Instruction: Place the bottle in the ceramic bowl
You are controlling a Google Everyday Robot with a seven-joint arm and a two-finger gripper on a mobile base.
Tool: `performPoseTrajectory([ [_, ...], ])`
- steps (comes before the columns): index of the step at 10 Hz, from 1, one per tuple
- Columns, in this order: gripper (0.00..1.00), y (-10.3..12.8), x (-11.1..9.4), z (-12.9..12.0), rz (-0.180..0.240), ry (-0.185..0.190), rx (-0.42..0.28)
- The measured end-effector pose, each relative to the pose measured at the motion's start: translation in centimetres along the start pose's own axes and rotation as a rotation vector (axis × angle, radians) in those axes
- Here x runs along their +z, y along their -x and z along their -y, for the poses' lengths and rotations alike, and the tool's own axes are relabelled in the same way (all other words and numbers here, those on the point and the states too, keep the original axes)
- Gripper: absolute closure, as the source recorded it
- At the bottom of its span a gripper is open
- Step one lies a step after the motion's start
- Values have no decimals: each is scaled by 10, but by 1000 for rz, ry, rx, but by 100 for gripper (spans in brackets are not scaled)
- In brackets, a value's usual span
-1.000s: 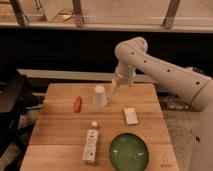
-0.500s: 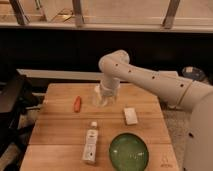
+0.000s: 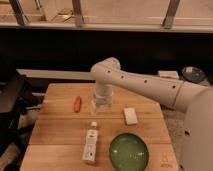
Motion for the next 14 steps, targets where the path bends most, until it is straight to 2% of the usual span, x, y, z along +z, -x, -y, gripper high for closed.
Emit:
performPoseTrajectory([
  [3,40,-2,4,-2,-15,-4,4],
  [10,40,-7,68,-60,-113,59,20],
  [12,40,-7,85,-63,-138,47,35],
  [14,40,-9,99,-53,-164,6,70],
])
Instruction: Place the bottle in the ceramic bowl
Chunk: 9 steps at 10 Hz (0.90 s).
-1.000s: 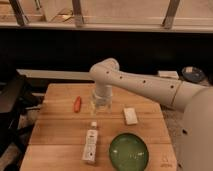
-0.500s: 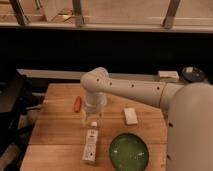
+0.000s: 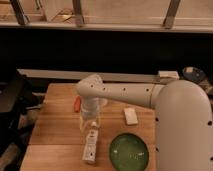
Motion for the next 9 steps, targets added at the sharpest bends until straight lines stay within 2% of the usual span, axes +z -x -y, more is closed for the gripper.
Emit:
performPoseTrajectory([
  [3,40,-2,13,7,-24,-20,43],
  [6,43,-9,33,-1,-79,3,39],
  [8,59,-12,39,-7,-95,21,22],
  [9,71,-12,38,-9,-91,34,13],
])
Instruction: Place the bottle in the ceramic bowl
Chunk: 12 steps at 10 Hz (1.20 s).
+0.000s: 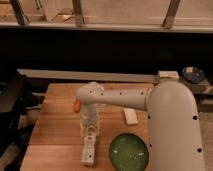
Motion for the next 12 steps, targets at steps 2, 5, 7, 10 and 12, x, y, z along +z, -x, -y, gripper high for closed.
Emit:
performPoseTrajectory([
  [2,89,1,-5,-5,15,20,-21],
  [5,100,3,-27,-15,59,133,-78],
  [7,100,1,-54,-6,87,203,-127],
  [10,100,-10,-91,38,102,271,-141],
  [12,100,-18,-108,75,114,294,-119],
])
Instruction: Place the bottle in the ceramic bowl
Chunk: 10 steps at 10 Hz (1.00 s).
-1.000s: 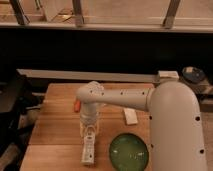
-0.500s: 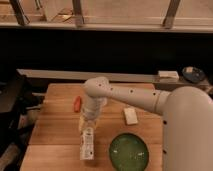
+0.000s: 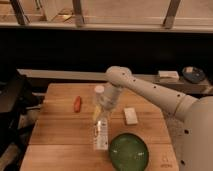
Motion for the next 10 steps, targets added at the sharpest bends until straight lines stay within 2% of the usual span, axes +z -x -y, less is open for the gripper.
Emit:
performPoseTrajectory([
  [2,100,-15,-23,40,0,0,45],
  [4,97,-28,-30,68,-22,-20,94],
  [7,69,-50,-24,95,-55,-32,153],
  [10,40,-64,-11,107,-70,-17,190],
])
